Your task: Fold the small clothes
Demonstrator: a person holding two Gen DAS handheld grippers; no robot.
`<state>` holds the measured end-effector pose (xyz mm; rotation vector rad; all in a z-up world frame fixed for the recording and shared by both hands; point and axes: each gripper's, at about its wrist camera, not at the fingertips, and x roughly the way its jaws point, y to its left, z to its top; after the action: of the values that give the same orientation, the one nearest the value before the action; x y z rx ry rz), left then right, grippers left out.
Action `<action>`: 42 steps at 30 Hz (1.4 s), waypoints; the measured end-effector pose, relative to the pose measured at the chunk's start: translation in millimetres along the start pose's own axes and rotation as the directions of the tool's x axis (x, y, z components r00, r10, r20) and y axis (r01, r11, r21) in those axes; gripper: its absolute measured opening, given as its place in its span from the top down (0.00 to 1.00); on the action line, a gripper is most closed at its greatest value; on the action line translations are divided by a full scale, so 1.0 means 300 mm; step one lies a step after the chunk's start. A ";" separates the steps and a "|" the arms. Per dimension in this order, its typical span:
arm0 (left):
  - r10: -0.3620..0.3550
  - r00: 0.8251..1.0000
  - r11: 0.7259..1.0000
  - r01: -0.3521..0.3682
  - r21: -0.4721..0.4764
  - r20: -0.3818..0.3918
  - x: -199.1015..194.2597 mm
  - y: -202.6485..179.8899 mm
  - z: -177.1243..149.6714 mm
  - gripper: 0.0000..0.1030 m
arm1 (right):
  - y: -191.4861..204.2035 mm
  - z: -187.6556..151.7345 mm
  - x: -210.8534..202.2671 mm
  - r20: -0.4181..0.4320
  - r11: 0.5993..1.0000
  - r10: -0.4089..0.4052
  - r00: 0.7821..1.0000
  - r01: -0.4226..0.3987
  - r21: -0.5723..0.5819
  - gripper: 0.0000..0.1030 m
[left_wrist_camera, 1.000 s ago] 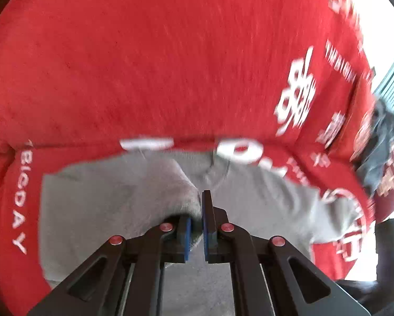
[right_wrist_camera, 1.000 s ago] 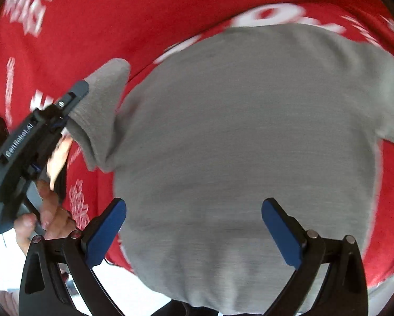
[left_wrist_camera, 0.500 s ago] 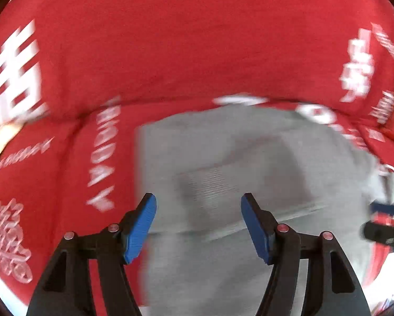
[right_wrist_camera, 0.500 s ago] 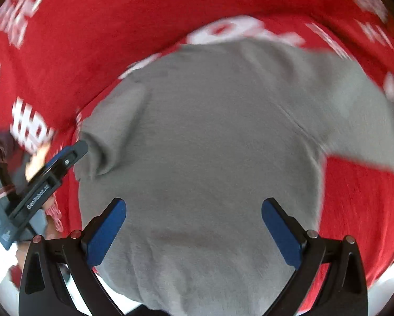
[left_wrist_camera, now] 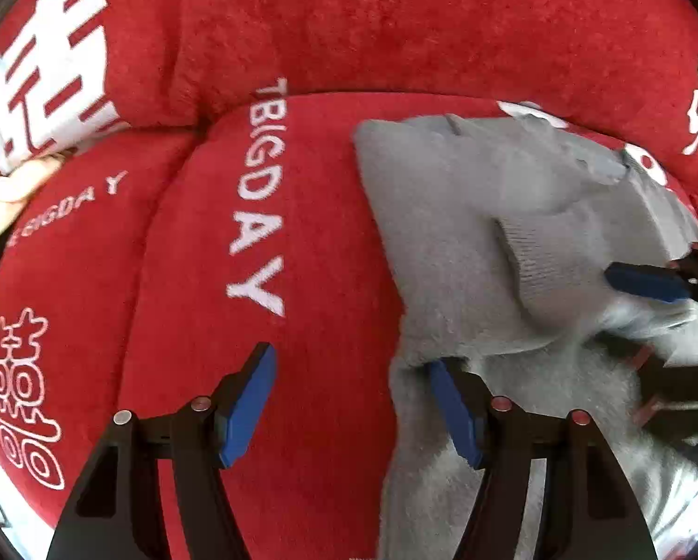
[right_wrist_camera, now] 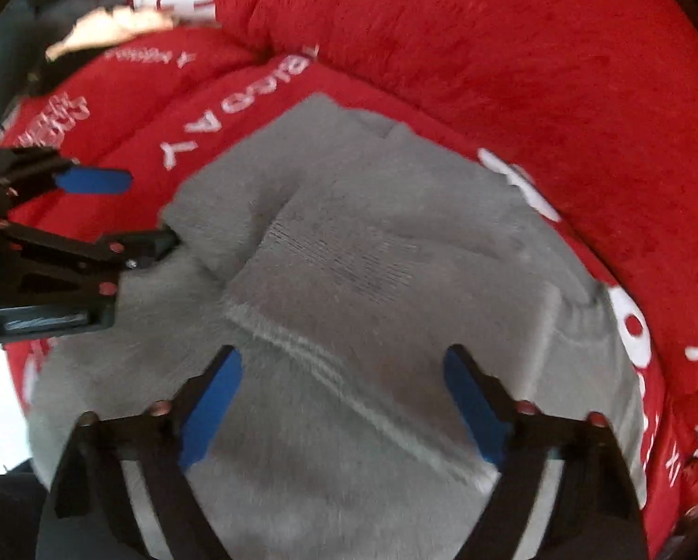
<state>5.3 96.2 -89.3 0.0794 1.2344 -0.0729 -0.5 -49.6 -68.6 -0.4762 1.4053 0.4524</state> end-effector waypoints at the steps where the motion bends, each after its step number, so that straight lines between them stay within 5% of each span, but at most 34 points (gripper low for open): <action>1: -0.008 1.000 1.000 0.008 -0.021 0.002 0.003 0.007 0.004 0.34 | -0.016 -0.003 -0.010 0.018 1.000 0.019 1.000 -0.019 0.019 0.53; 2: -0.021 1.000 0.999 0.021 -0.043 0.001 0.006 0.017 0.005 0.34 | -0.060 0.001 -0.038 0.058 0.993 0.066 0.996 -0.071 0.090 0.74; 3: -0.025 1.000 0.998 0.025 -0.066 -0.002 0.006 0.028 0.003 0.34 | -0.099 0.000 -0.062 0.084 0.979 0.110 0.990 -0.123 0.161 0.83; 6: -0.043 0.999 0.992 0.041 -0.122 -0.020 0.018 0.053 0.004 0.34 | -0.260 -0.054 -0.149 0.199 0.883 0.137 0.970 -0.211 0.419 0.89; 8: -0.047 0.999 0.991 0.044 -0.127 -0.025 0.023 0.055 0.007 0.34 | -0.395 -0.148 -0.195 0.252 0.770 0.101 0.962 -0.236 0.593 0.90; 11: -0.044 0.999 0.993 0.041 -0.112 -0.023 0.028 0.052 0.008 0.34 | -0.583 -0.343 -0.190 0.257 0.544 0.064 0.964 -0.250 0.801 0.90; 14: -0.046 0.998 0.993 0.042 -0.113 -0.031 0.029 0.055 0.012 0.34 | -0.701 -0.555 -0.142 0.264 0.326 0.096 0.960 -0.281 0.903 0.88; 15: -0.039 0.999 0.994 0.035 -0.107 -0.033 0.029 0.051 0.013 0.34 | -0.710 -0.596 -0.132 0.293 0.285 0.126 0.948 -0.318 0.904 0.86; 16: -0.033 0.999 0.994 0.029 -0.104 -0.033 0.028 0.048 0.013 0.34 | -0.703 -0.615 -0.132 0.309 0.285 0.151 0.939 -0.340 0.896 0.86; 18: -0.015 0.999 0.995 0.011 -0.100 -0.035 0.027 0.038 0.015 0.34 | -0.658 -0.565 -0.147 0.294 0.393 0.172 0.940 -0.340 0.854 0.80; 20: -0.005 0.999 0.993 0.000 -0.116 -0.044 0.026 0.034 0.022 0.34 | -0.585 -0.457 -0.170 0.309 0.522 0.210 0.928 -0.373 0.767 0.39; 21: -0.006 0.999 0.992 0.000 -0.129 -0.048 0.027 0.036 0.023 0.34 | -0.539 -0.392 -0.174 0.323 0.572 0.238 0.916 -0.401 0.716 0.33; 24: -0.021 0.998 0.986 0.011 -0.164 -0.058 0.029 0.049 0.023 0.34 | -0.390 -0.188 -0.171 0.293 0.736 0.309 0.905 -0.423 0.529 0.31; 28: -0.019 0.998 0.985 0.008 -0.171 -0.064 0.032 0.048 0.028 0.34 | -0.179 -0.035 -0.134 0.165 0.911 0.262 0.951 -0.300 0.283 0.32; 31: -0.014 0.998 0.984 0.004 -0.179 -0.057 0.030 0.048 0.025 0.34 | -0.086 0.013 -0.070 0.070 0.967 0.159 0.985 -0.170 0.188 0.34; 32: -0.016 0.998 0.982 0.006 -0.188 -0.054 0.029 0.051 0.024 0.34 | -0.072 0.013 -0.034 0.026 0.978 0.108 0.994 -0.111 0.174 0.53; 34: -0.023 0.998 0.980 0.012 -0.199 -0.052 0.029 0.056 0.024 0.34 | -0.129 -0.026 -0.046 0.028 0.967 0.109 0.994 -0.112 0.227 0.91; 37: -0.027 0.998 0.981 0.017 -0.195 -0.049 0.031 0.059 0.024 0.34 | -0.293 -0.095 -0.144 0.172 0.869 0.136 0.976 -0.200 0.453 0.92; 39: -0.028 0.998 0.982 0.018 -0.190 -0.051 0.032 0.058 0.026 0.34 | -0.430 -0.185 -0.228 0.271 0.758 0.107 0.957 -0.255 0.600 0.92; 42: -0.029 0.998 0.983 0.019 -0.181 -0.051 0.030 0.059 0.026 0.34 | -0.610 -0.364 -0.288 0.304 0.576 0.035 0.952 -0.267 0.772 0.92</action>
<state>17.1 113.0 -94.9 -0.0921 1.2908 0.0205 3.9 -263.9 14.9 0.4628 1.2413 -0.0397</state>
